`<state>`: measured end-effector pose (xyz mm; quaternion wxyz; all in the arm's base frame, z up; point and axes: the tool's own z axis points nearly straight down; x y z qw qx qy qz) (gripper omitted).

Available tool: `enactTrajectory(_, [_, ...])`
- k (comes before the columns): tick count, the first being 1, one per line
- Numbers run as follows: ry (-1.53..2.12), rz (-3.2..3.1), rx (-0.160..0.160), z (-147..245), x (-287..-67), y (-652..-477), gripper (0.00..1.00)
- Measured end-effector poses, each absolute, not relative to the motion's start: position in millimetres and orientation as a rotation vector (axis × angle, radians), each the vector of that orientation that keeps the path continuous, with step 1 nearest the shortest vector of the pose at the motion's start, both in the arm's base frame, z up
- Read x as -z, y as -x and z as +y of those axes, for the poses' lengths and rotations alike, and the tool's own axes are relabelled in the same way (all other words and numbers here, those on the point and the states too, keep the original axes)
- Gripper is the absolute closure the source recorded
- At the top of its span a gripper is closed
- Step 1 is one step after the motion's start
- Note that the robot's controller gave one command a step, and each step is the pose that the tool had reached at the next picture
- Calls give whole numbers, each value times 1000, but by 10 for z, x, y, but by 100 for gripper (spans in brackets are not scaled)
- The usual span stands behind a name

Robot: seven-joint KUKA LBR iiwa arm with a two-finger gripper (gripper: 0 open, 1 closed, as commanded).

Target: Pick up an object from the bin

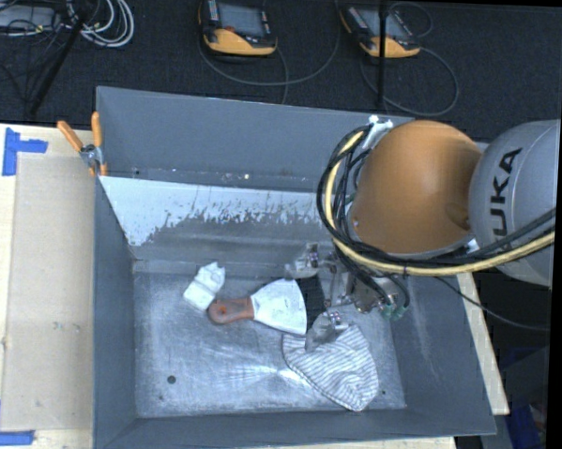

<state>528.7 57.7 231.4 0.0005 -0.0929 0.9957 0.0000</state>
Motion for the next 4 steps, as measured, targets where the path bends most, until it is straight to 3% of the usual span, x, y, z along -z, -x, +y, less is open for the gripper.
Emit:
enactTrajectory(1, [292, 3126, 0, 576, -2529, -5289, 0])
enactTrajectory(2, [415, 3101, 1, 683, -2199, -5566, 0])
enactTrajectory(3, [454, 3105, 0, 745, -1635, -5588, 0])
enactTrajectory(4, [404, 3128, -3, 783, -1417, -5799, 0])
